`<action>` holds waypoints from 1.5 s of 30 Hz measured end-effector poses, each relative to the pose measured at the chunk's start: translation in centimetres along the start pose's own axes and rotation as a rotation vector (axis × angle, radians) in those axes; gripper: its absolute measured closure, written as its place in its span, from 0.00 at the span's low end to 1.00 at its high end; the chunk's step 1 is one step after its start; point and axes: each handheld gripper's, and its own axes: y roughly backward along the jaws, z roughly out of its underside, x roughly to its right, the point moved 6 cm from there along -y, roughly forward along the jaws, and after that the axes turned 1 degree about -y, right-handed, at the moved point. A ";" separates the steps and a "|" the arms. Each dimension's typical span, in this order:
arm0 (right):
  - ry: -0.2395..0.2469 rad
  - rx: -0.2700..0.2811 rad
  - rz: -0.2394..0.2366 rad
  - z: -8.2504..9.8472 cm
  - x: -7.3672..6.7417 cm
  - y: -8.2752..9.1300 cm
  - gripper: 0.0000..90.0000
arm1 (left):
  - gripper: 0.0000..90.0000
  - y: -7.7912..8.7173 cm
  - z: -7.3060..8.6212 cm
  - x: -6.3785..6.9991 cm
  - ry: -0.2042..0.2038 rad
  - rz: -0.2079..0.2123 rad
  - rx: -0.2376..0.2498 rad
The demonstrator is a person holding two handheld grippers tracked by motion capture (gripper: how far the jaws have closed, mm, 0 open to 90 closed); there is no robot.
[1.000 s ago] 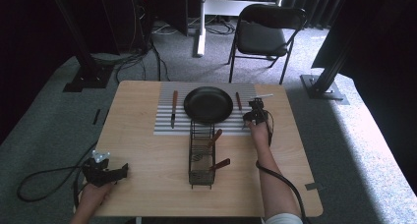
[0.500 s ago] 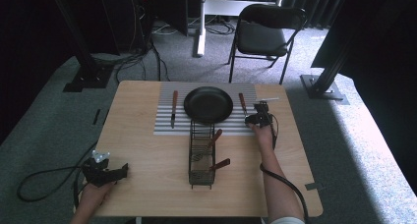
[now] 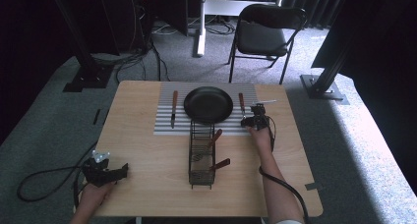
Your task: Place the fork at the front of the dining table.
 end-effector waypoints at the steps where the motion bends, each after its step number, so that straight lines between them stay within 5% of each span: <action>1: 0.008 0.002 0.005 0.0 0.0 0.0 0.54 | 0.00 0.0 0.0 0.0 0.000 0.000 0.000; 8: 0.019 0.045 0.002 0.0 -0.1 0.5 0.26 | 0.00 0.0 0.0 0.0 0.000 0.000 0.000; 11: 0.094 0.044 0.035 0.3 -0.3 0.4 0.16 | 0.00 0.0 0.0 0.0 0.000 0.000 0.000; 15: 0.111 0.107 0.037 0.3 -0.4 0.7 0.15 | 0.00 0.0 0.0 0.0 0.001 0.000 0.000; 29: 0.165 0.138 0.082 2.2 -0.7 1.8 0.15 | 0.00 0.0 0.0 0.0 0.000 0.000 0.000; 45: 0.133 0.187 0.091 4.8 0.6 3.6 0.15 | 0.00 0.0 0.0 0.0 0.000 0.000 0.000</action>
